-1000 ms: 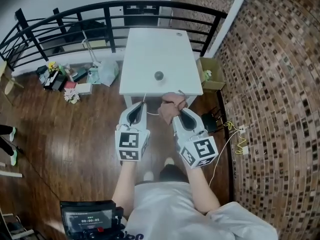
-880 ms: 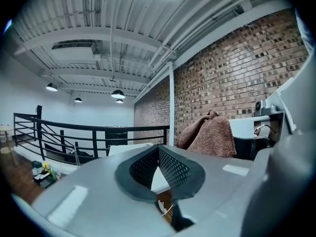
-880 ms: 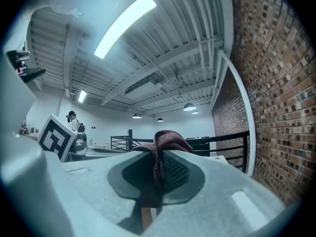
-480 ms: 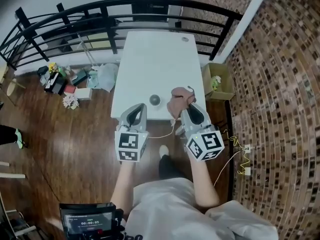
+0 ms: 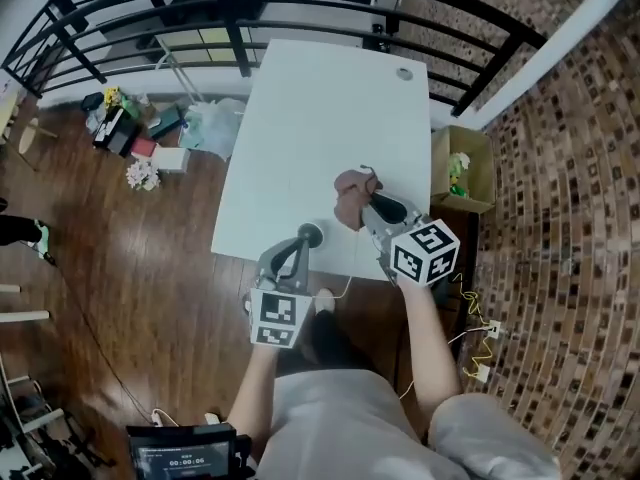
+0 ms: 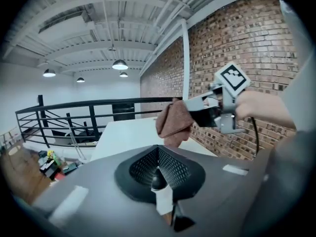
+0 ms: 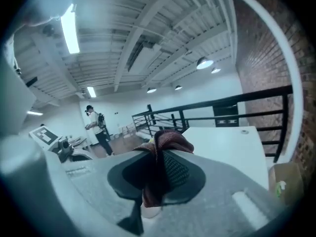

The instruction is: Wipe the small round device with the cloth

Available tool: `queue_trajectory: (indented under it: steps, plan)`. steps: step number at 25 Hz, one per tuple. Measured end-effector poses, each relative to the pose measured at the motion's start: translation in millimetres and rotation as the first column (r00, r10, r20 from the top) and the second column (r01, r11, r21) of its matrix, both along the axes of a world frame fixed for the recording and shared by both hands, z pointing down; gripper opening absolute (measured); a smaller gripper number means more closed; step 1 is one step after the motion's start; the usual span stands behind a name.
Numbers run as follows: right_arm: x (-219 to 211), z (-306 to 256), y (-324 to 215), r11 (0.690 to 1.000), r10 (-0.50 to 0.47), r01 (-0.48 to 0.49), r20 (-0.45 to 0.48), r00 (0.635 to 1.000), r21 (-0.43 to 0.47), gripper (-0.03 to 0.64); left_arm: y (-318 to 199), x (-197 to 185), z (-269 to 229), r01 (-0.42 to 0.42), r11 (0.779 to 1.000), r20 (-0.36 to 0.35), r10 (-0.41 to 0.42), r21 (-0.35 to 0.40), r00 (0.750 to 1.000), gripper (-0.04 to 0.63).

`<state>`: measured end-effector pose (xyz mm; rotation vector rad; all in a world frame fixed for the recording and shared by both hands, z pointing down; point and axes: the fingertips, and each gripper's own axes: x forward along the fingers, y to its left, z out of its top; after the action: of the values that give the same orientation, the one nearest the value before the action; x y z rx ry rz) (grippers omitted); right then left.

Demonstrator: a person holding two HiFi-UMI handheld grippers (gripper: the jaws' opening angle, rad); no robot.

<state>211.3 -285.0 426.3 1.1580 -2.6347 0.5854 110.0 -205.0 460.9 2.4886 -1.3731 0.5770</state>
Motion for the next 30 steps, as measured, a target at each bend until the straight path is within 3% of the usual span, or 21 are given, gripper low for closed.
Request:
queue_trajectory:
  steps: [2, 4, 6, 8, 11, 13, 14, 16, 21, 24, 26, 30]
  plan:
    - [-24.6, 28.7, -27.7, 0.987, -0.153, 0.152, 0.001, 0.988, -0.058, 0.038, 1.8, 7.6, 22.1, -0.041, 0.999, -0.003, 0.041, -0.027, 0.999, 0.015]
    - [-55.9, 61.3, -45.1, 0.94, -0.32, 0.317, 0.0, 0.947, -0.126, 0.037, 2.0, 13.4, 41.4, -0.082, 0.996, 0.013, 0.083, -0.044, 0.996, 0.015]
    - [-86.9, 96.8, -49.7, 0.855, -0.484, 0.471, -0.003, 0.875, -0.218, 0.038, -2.8, 17.7, 52.7, -0.113, 0.993, 0.031, 0.114, -0.045, 0.993, 0.015]
    - [-112.1, 130.1, -44.7, 0.747, -0.609, 0.578, 0.012, 0.793, -0.328, 0.037, -9.7, 19.9, 59.8, -0.141, 0.989, 0.055, 0.143, -0.039, 0.988, 0.015]
    - [-138.3, 167.2, -28.6, 0.593, -0.703, 0.655, 0.095, 0.704, -0.468, 0.037, -15.3, 23.5, 73.9, -0.197, 0.978, 0.076, 0.202, -0.061, 0.976, 0.015]
    - [-142.1, 183.4, -21.4, 0.531, -0.718, 0.66, 0.131, 0.683, -0.531, 0.037, -18.1, 25.9, 83.8, -0.216, 0.972, 0.085, 0.224, -0.091, 0.971, 0.015]
    - [-138.0, 189.4, -19.5, 0.523, -0.717, 0.65, 0.128, 0.685, -0.552, 0.037, -18.8, 26.8, 88.1, -0.22, 0.97, 0.09, 0.229, -0.107, 0.969, 0.015]
    - [-121.4, 194.8, -17.6, 0.545, -0.688, 0.612, 0.112, 0.717, -0.573, 0.037, -20.0, 27.1, 94.7, -0.222, 0.965, 0.093, 0.236, -0.136, 0.967, 0.015]
    - [-79.4, 197.5, 18.8, 0.671, -0.509, 0.461, 0.091, 0.856, -0.581, 0.037, -29.8, 14.8, 100.7, -0.214, 0.954, 0.011, 0.221, -0.208, 0.975, 0.015]
    - [-58.8, 203.2, 58.1, 0.744, -0.365, 0.329, 0.059, 0.929, -0.582, 0.037, -36.7, 20.0, 102.4, -0.255, 0.94, 0.006, 0.263, -0.227, 0.965, 0.015]
    - [-65.4, 205.0, 87.1, 0.772, -0.259, 0.247, 0.064, 0.964, -0.586, 0.037, -36.8, 22.9, 103.8, -0.278, 0.93, 0.019, 0.29, -0.24, 0.957, 0.015]
    - [-96.1, 213.7, 121.9, 0.791, -0.077, 0.109, 0.078, 0.994, -0.602, 0.036, -36.9, 29.1, 104.0, -0.31, 0.92, 0.048, 0.33, -0.242, 0.943, 0.015]
